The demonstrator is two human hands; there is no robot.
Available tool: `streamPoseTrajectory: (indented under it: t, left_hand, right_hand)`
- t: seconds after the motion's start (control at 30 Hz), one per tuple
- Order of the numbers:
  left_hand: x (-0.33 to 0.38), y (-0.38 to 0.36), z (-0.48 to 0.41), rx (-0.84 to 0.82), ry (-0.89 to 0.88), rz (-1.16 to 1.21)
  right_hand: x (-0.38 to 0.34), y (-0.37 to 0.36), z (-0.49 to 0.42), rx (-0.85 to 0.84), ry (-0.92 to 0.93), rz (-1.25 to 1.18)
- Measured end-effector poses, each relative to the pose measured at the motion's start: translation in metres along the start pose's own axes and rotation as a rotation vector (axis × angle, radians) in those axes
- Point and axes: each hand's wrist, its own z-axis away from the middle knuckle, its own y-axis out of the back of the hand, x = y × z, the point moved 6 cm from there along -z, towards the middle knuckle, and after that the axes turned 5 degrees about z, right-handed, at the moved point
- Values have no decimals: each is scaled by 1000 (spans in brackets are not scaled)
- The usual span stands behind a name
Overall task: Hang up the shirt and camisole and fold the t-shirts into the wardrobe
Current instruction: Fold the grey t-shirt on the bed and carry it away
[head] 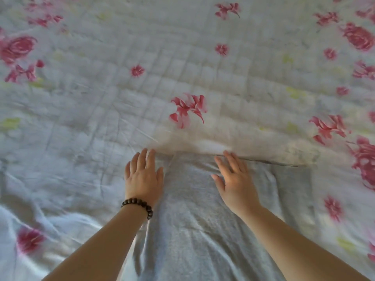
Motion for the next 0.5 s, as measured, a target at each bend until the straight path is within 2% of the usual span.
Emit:
streamPoseTrajectory:
  t: [0.23,0.37,0.5]
  left_hand:
    - [-27,17,-31,33,126,6]
    - [-31,11,-42,35,193,60]
    - [-31,10,-48,37,188,100]
  right_hand:
    - [-81,-9,-76,-99,128,-115]
    - [-102,-20,-92,-129,143,-94]
    - [-109,-28,-97,-181,136,-79]
